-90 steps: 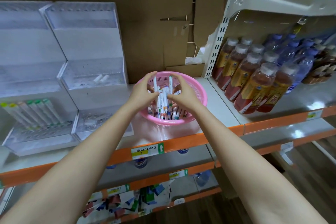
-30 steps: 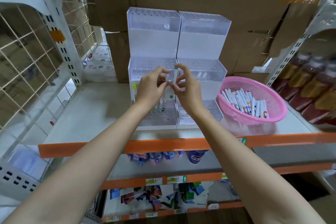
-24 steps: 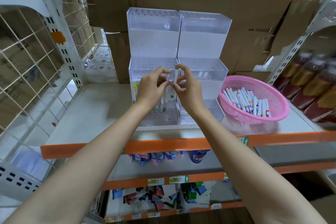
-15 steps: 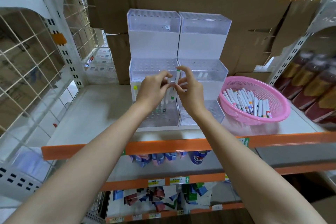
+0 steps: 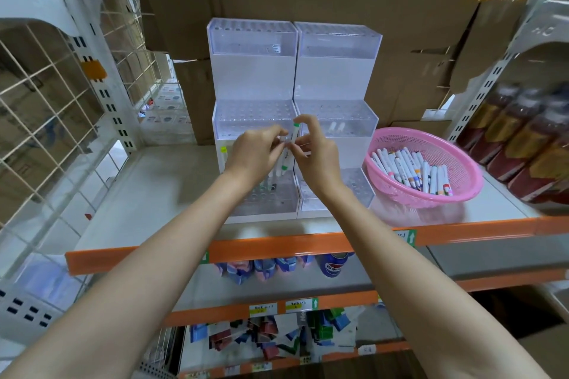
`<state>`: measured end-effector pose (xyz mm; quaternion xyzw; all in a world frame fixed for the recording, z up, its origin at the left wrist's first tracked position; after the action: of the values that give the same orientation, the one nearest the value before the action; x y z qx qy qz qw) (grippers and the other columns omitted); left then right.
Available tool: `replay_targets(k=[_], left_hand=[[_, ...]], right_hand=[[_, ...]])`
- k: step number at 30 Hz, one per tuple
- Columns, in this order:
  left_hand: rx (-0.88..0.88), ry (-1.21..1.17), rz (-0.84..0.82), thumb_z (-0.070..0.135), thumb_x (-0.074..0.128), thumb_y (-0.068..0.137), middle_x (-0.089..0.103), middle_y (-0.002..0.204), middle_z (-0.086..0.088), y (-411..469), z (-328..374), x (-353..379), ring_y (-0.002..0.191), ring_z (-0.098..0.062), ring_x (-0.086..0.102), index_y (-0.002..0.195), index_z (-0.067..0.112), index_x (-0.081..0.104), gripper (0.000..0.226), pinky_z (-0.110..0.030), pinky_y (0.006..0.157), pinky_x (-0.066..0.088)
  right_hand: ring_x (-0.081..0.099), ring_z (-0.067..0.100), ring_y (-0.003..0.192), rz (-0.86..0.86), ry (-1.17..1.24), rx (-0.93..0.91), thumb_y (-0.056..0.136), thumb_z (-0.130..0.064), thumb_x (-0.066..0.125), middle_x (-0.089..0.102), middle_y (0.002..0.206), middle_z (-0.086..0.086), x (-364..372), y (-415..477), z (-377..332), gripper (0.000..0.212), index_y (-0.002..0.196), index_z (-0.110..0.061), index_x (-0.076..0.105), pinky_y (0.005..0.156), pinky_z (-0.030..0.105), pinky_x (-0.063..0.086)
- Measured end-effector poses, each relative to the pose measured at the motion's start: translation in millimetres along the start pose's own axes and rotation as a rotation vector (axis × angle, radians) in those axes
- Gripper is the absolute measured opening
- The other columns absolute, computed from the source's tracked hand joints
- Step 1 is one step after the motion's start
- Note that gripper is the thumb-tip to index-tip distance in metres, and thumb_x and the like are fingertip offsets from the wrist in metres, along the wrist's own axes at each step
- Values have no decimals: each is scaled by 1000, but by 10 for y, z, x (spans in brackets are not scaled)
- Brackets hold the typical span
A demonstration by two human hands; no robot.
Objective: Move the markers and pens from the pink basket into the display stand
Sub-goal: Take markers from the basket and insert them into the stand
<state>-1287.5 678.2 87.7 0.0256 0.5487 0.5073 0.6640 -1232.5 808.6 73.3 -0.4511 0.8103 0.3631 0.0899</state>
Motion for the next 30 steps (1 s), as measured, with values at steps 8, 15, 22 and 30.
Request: replay_targets(k=[8,15,22,30], left_hand=[[15,136,-89,21,62,90,66,89,-11,-41,23,18,88,-30,59,99,10,67,15,-35,65,45],[81,153,-42,12,65,88,64,83,-13,-50,-3,18,87,-34,59,89,4,73,12,-39,63,52],[104,158,-62,7,64,87,67,87,-13,-89,5,31,91,-34,57,96,2,72,13,-45,69,52],[158,132,-51,-3,66,81,65,94,-11,-195,-93,-37,92,-31,58,103,4,72,24,-45,69,53]], right_hand=[[66,20,70,-2,-29,-2,88,-3,64,63,73,-7,-43,3,-6,38,118,-19,49,70,45,55],[64,30,67,-29,-73,-12,86,0,61,66,70,10,-12,-29,25,35,115,-16,49,67,46,54],[64,31,67,-14,-56,-11,87,1,59,67,71,12,-48,-39,36,35,116,-16,50,68,46,54],[64,25,69,-27,-29,12,85,1,60,66,75,9,-22,-32,31,33,112,-17,52,71,44,55]])
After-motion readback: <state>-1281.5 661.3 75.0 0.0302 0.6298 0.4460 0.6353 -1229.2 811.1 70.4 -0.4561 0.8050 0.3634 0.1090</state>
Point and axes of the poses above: each hand's wrist, its own y-axis towards the middle knuckle, its own x-axis out of the palm, z = x × y, the point moved 1 cm from there along y, towards the middle knuckle
